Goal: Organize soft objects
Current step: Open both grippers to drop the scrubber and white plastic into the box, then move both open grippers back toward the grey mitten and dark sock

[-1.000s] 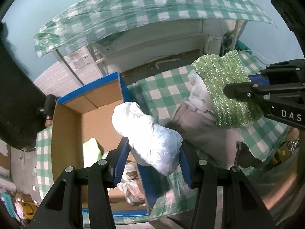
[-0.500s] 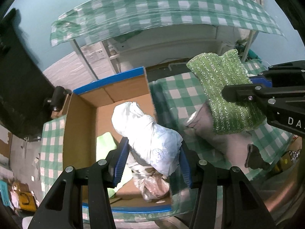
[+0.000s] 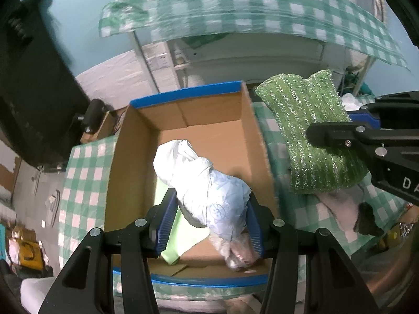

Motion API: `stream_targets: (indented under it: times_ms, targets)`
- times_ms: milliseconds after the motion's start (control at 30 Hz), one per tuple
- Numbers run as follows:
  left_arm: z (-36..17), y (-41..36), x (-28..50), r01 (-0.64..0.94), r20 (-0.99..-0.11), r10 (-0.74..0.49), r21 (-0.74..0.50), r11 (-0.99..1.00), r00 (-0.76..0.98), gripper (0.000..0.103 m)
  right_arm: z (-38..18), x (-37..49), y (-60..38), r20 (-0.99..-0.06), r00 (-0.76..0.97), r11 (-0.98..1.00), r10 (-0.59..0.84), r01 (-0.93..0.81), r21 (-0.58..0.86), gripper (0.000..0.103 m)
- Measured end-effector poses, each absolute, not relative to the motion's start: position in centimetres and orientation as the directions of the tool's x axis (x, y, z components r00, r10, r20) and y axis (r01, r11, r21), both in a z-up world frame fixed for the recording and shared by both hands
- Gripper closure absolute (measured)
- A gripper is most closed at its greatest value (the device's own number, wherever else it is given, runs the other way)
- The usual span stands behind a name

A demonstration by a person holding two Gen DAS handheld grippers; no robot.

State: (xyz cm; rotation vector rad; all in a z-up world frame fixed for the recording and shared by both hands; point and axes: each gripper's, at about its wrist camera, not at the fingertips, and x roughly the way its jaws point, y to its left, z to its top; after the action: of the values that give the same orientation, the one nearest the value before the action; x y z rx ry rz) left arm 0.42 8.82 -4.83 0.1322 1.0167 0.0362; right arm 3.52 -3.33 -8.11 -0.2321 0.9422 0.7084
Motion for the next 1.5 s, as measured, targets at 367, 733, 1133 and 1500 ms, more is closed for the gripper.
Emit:
stream_targets:
  times_ms: [367,733,1133,1500]
  targets:
    - [-6.3,12.5,0.4,-0.043,-0.860,0.138,0.135,0.990,0.491,0.052,-10.0,4.0,1.3,-0.833,0.328,0.718,0.446,-0.687,0.113,0.093]
    - [-7.9,14.8,0.4,-0.092,-0.877,0.165,0.138,0.986,0.450,0.052,-10.9,4.0,4.6,-0.849,0.284,0.689,0.445,-0.715,0.122,0.093]
    - [-8.5,15.2,0.5,-0.117,-0.884,0.192,0.156,0.981,0.426,0.041,-11.4,4.1,5.7,-0.853,0.283,0.699,0.438,-0.704,0.125,0.073]
    - [-7.9,14.7,0.5,-0.119,-0.872,0.210,0.175,0.977,0.442,0.021,-10.4,4.8,3.5,-0.844,0.334,0.752,0.418,-0.649,0.116,0.043]
